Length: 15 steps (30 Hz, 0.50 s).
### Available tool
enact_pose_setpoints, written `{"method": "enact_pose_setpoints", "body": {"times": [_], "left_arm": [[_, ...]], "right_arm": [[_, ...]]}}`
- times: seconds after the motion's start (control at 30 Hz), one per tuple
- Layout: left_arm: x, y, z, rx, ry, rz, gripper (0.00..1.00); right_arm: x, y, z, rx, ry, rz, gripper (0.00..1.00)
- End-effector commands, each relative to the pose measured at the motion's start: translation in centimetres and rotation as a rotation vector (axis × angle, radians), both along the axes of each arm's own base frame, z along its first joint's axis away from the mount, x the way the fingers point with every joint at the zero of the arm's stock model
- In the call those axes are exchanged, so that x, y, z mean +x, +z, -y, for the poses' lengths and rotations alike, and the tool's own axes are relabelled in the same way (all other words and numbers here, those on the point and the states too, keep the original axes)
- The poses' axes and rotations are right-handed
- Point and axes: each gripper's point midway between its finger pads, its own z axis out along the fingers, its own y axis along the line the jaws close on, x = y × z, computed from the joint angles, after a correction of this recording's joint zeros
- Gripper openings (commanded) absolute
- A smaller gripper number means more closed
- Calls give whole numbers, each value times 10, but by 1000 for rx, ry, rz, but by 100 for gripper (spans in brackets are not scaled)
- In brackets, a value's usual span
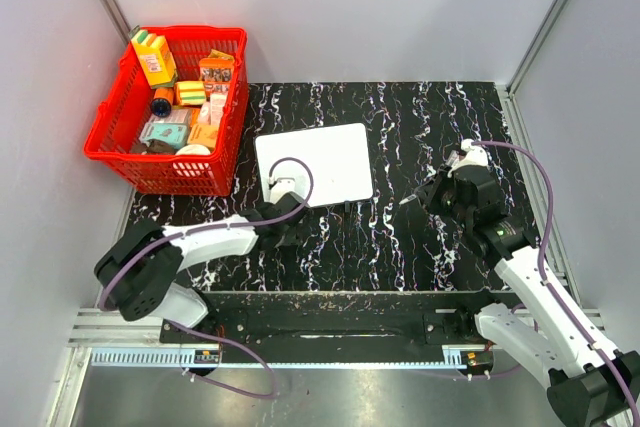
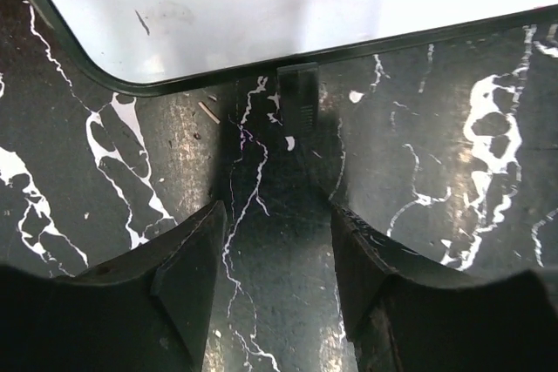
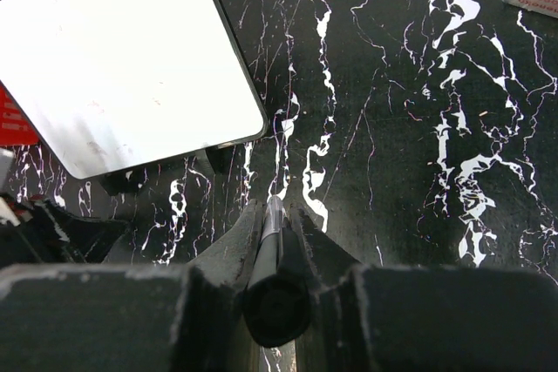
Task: Write a sentence on the whiteboard
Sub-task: Adjust the whiteboard stand at the center of the board.
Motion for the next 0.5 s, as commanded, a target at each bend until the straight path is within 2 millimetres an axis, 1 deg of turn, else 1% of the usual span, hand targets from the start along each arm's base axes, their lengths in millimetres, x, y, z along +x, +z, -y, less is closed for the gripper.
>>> {"method": "enact_pose_setpoints", "body": {"times": [0.0,0.03,0.07,0.23,0.27,0.33,0.47], "left_arm": [[23,4,7,-12,28,45,55],[25,-1,6,-13,33,34,54],[28,-3,10,-28,30,35,54],[37,-15,9,-2,32,21,52],[40,-14,12,-3,31,24,51],[44,-19,9,16,41,22,49],[52,-22,11,39,53,23,44]], "right_arm": [[5,9,-1,22,-4,39,0],[5,9,-1,23,-4,40,0],[5,10,-1,24,-4,43,0],[5,9,0,17,-6,43,0],[5,10,0,20,-6,46,0],[5,9,0,17,-7,44,0],[5,8,0,15,-5,42,0]]}}
